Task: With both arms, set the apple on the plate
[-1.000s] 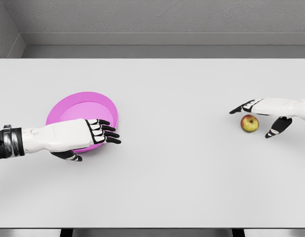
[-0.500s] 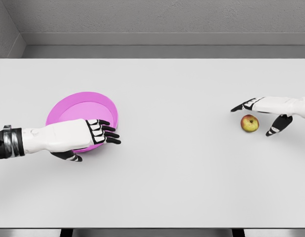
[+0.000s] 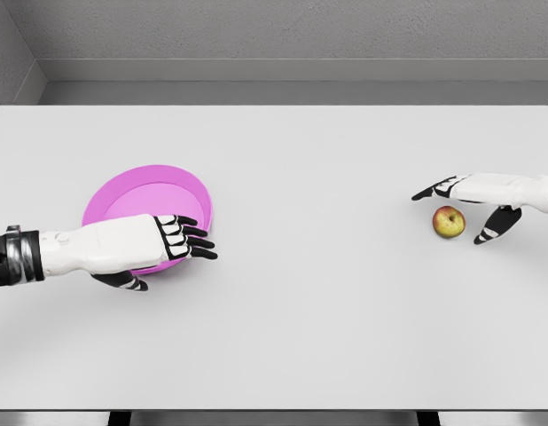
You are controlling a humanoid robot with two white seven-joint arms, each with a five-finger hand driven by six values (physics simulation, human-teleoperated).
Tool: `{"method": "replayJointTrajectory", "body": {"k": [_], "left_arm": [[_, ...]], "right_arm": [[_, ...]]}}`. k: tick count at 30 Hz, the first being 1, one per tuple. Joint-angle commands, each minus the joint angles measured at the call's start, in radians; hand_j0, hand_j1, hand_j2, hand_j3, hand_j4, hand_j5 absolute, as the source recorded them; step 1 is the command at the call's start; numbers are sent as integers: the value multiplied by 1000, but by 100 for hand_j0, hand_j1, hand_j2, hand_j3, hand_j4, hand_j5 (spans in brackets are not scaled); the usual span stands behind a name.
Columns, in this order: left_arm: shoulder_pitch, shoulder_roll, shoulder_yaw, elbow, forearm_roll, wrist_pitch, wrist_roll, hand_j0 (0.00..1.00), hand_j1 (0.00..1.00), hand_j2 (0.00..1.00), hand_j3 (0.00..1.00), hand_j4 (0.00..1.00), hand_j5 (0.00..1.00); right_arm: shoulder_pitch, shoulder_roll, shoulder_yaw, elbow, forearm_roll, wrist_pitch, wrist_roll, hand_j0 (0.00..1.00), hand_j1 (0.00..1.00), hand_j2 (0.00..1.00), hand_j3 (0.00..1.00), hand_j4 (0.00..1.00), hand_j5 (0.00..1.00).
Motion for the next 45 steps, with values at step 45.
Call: {"method": "replayJointTrajectory", "body": {"k": [45], "left_arm": [[3, 1, -1, 0, 7, 1, 0, 100, 100, 100, 100, 100, 100]], "right_arm": [[15, 1, 2, 1, -7, 2, 0, 79, 79, 79, 79, 79, 79]]}}
